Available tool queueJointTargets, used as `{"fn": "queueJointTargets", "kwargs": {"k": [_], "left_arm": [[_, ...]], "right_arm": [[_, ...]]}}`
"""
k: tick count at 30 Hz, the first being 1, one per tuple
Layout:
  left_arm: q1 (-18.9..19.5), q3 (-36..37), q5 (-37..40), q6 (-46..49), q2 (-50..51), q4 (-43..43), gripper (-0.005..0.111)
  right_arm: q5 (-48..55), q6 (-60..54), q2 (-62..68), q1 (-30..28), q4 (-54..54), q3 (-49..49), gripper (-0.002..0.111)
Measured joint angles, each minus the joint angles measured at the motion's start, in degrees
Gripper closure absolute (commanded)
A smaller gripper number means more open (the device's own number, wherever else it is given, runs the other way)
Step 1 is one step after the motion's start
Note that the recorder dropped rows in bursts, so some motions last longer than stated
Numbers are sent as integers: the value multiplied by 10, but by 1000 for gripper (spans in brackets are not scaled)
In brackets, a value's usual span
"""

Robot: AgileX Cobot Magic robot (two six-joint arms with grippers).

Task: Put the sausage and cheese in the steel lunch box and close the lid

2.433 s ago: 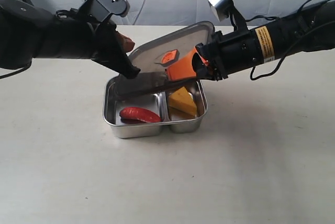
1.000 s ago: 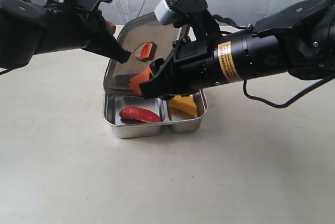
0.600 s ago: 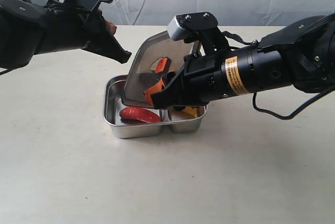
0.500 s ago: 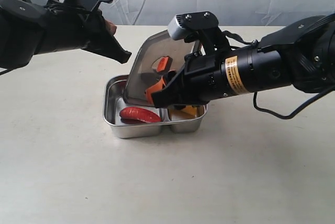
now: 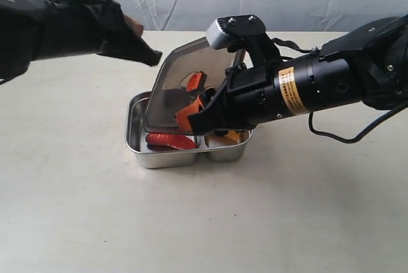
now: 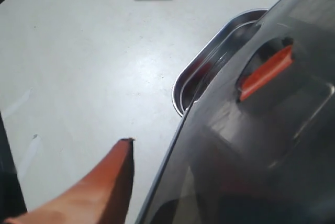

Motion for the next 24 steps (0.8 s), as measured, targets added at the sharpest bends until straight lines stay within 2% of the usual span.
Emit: {"fn": "queueJointTargets", "kwargs": {"k": [5,10,14,19,24], "left_arm": [[19,0,-99,3,-83,-64,107],[44,0,-177,90,-161,-185,107],[48,8,-160,163,-188,-219,107],[48,37,-64,215,-191,-228,107],[48,59,-37,240,-190,-228,107]], "right_arm": [[-92,-12,0,-68,-1,0,109],[-267,-29,28,-145,-1,-42,109],[-341,-27,80,-168,-1,-100,109],[-353,-24,158,-171,0,-137,109],[-353,-18,204,-171,-1,-142,109]]}}
